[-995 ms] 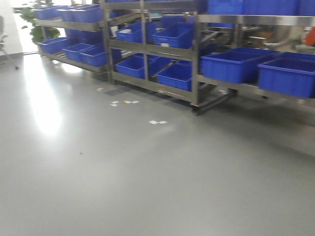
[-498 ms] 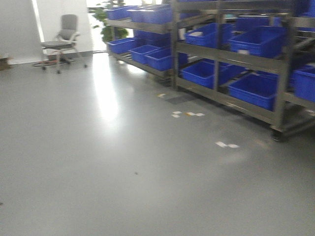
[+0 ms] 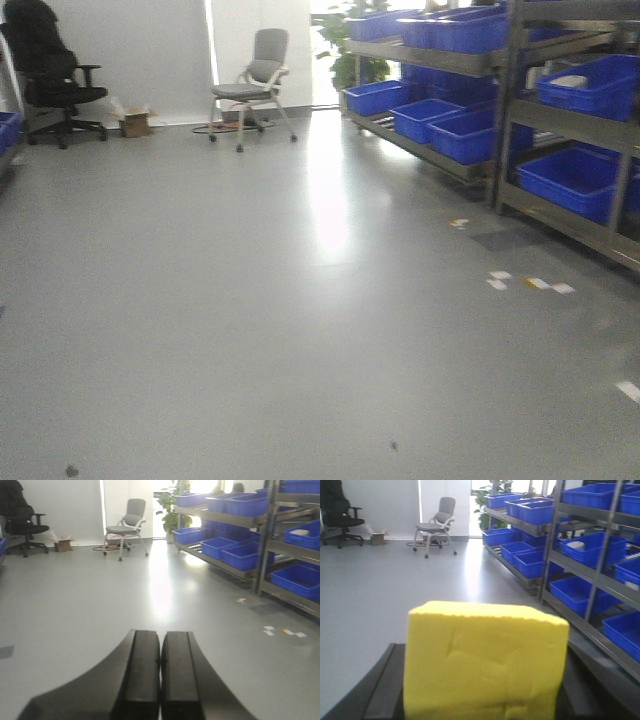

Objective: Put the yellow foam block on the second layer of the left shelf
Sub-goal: 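Turn the base toward the shelf rack of blue bins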

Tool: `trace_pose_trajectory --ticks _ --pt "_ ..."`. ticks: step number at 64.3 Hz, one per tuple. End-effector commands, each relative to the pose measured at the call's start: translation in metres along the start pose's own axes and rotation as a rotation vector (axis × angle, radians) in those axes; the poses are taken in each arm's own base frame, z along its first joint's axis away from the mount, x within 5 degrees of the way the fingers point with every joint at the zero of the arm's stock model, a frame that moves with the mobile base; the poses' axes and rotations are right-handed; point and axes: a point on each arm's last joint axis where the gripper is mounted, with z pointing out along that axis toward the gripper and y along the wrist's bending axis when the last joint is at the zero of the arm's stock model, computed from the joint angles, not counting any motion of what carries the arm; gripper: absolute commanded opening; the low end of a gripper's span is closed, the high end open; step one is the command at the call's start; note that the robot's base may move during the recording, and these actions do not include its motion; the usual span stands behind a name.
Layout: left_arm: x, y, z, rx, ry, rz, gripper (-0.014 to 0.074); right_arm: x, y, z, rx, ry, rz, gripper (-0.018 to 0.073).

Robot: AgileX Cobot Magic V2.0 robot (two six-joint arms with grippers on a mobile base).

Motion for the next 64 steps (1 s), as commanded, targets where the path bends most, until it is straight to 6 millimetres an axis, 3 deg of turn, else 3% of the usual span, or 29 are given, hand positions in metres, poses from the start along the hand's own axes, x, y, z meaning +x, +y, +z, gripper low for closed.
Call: trace_pose_trajectory --ticks 1,64 --pt "0.0012 -0.0010 0.0011 0.017 -0.056 -0.011 0.0136 -0.0151 0.0008 -0.0010 -0.007 -0.095 -0.023 0.0358" --pt "0.0012 -0.0010 0.0011 0.017 -0.056 -0.011 0.0136 -0.0151 0.0008 -0.0010 -0.007 -0.095 -0.023 0.0358"
